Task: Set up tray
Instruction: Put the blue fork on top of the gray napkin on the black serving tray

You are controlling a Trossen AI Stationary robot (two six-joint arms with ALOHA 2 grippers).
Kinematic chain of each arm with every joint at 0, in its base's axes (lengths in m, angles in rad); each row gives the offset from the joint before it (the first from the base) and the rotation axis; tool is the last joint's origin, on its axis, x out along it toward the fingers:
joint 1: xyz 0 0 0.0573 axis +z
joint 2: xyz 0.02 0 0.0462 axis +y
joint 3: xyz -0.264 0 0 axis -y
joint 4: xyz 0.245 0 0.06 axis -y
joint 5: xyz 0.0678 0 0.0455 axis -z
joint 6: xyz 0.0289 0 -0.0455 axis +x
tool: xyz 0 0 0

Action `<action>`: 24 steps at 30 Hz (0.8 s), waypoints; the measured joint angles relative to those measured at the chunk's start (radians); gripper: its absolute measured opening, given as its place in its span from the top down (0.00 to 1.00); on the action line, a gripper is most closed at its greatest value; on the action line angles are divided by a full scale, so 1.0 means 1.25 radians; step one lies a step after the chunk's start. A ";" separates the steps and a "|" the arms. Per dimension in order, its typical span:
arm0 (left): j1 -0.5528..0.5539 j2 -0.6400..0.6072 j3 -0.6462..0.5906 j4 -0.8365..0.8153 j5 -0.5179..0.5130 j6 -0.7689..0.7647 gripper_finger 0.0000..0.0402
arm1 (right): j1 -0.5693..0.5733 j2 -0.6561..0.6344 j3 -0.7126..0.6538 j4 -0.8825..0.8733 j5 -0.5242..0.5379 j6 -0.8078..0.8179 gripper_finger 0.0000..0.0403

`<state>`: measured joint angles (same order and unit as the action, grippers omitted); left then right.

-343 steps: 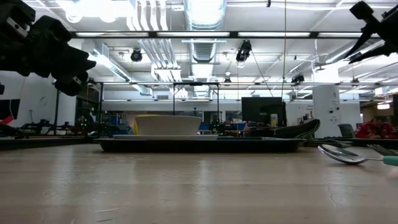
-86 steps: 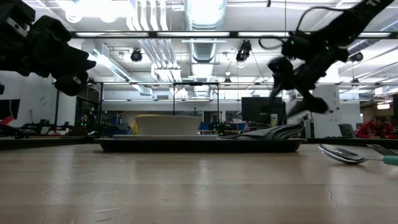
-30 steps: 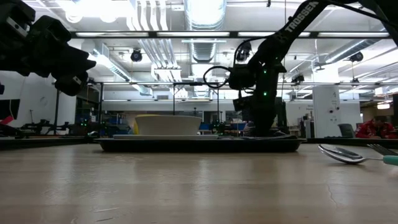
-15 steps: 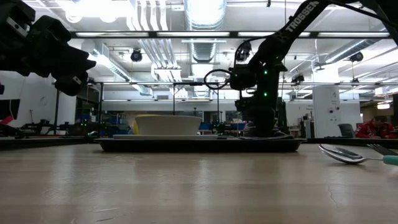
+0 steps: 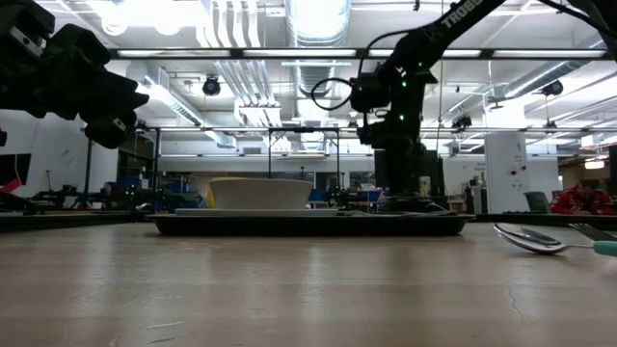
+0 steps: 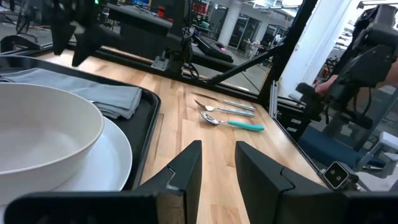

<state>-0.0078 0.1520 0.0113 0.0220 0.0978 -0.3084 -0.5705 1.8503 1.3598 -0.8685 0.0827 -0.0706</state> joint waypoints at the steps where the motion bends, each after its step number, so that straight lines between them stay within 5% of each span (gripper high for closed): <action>1: 0.000 0.000 0.000 0.000 0.000 0.000 0.80 | 0.000 -0.001 0.013 -0.022 -0.002 0.032 0.41; 8: 0.000 0.000 0.000 0.000 0.000 0.000 0.80 | 0.003 -0.001 0.080 -0.193 -0.035 0.372 0.41; 16: 0.000 0.000 0.000 0.000 0.000 0.000 0.80 | 0.036 -0.024 0.093 -0.300 -0.128 0.498 0.41; 24: 0.001 0.000 0.000 0.000 0.000 0.000 0.80 | 0.158 -0.098 0.038 -0.311 -0.086 0.609 0.41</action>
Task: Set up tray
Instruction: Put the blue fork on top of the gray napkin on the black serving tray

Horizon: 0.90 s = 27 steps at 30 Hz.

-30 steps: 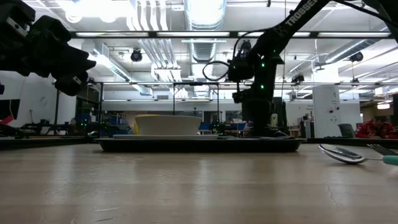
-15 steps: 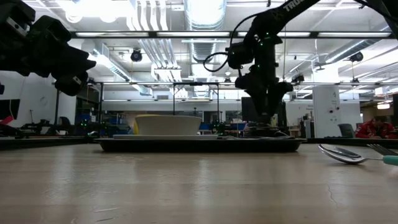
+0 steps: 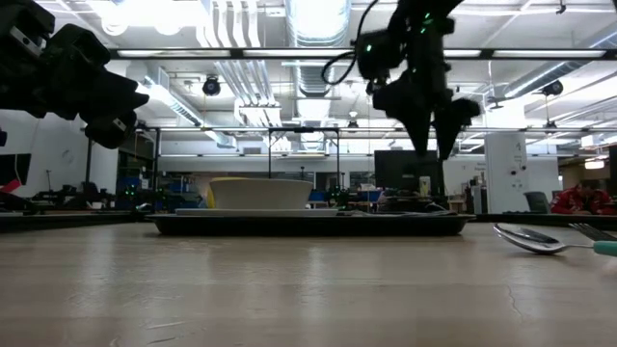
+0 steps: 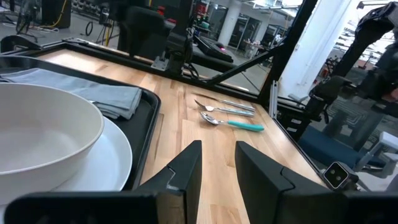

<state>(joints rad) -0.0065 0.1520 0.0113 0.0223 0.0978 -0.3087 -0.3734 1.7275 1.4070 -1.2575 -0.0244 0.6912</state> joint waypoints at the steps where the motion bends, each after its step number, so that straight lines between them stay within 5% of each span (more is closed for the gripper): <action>1: 0.000 0.000 0.000 0.000 0.000 0.000 0.80 | 0.018 -0.016 -0.014 0.001 0.021 0.041 0.41; 7: 0.000 0.000 0.000 0.000 0.000 0.000 0.80 | 0.116 -0.127 -0.134 0.005 0.053 0.235 0.41; 17: 0.000 0.002 0.000 0.000 0.000 0.000 0.80 | 0.300 -0.287 -0.310 0.034 -0.053 0.553 0.41; 27: 0.000 0.004 0.000 0.000 0.000 0.000 0.80 | 0.527 -0.301 -0.344 0.048 -0.060 0.805 0.41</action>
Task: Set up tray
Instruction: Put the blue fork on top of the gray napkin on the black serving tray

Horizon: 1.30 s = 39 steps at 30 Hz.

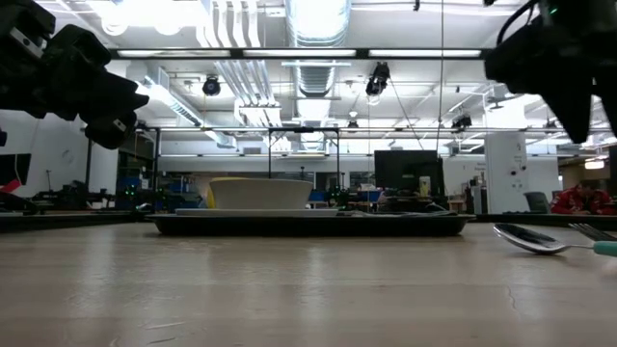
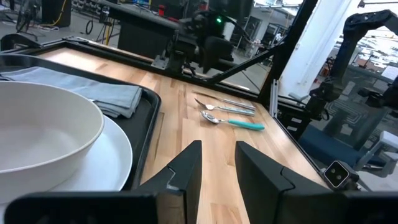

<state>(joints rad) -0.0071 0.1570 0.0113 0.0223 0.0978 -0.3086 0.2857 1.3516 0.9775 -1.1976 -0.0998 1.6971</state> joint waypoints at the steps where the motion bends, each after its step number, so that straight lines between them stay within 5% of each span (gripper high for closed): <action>1: 0.000 0.000 0.000 0.000 0.000 0.000 0.80 | 0.022 0.005 0.000 0.012 -0.004 0.016 0.41; 14: -0.001 0.001 0.000 0.000 0.000 0.000 0.80 | 0.235 0.103 0.000 0.148 -0.030 0.210 0.41; 39: 0.000 0.001 0.000 0.000 0.000 0.000 0.80 | 0.362 0.423 0.082 0.402 -0.140 0.239 0.47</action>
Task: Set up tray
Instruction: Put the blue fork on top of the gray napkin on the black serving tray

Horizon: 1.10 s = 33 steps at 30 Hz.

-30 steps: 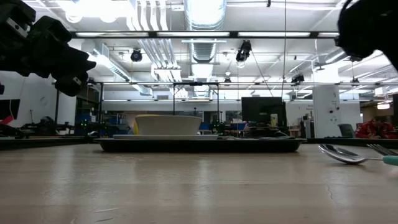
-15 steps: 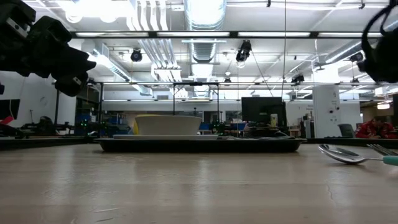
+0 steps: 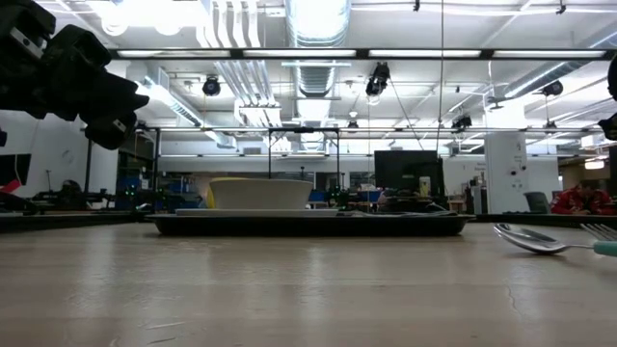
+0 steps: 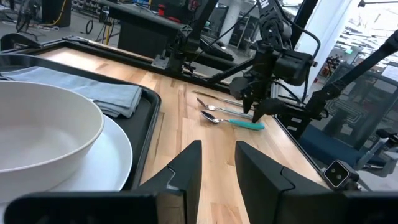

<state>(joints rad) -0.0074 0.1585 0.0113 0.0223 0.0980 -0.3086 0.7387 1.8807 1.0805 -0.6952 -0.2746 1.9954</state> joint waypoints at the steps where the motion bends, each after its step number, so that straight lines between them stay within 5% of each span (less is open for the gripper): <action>1: 0.000 0.000 0.000 0.000 0.000 0.000 0.80 | 0.000 0.001 0.000 0.001 0.000 0.003 0.47; 10: 0.001 0.000 0.000 0.000 0.000 0.000 0.80 | 0.000 0.004 0.000 0.000 0.006 0.014 0.58; 23: 0.001 0.000 0.000 0.000 0.000 0.000 0.80 | 0.000 0.004 -0.002 -0.009 0.010 0.077 0.92; 33: 0.000 0.000 0.000 0.000 0.000 0.000 0.80 | 0.000 0.001 -0.002 -0.012 0.010 0.118 0.92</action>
<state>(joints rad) -0.0071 0.1585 0.0113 0.0223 0.0978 -0.3086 0.7387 1.8816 1.0775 -0.7105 -0.2615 2.1433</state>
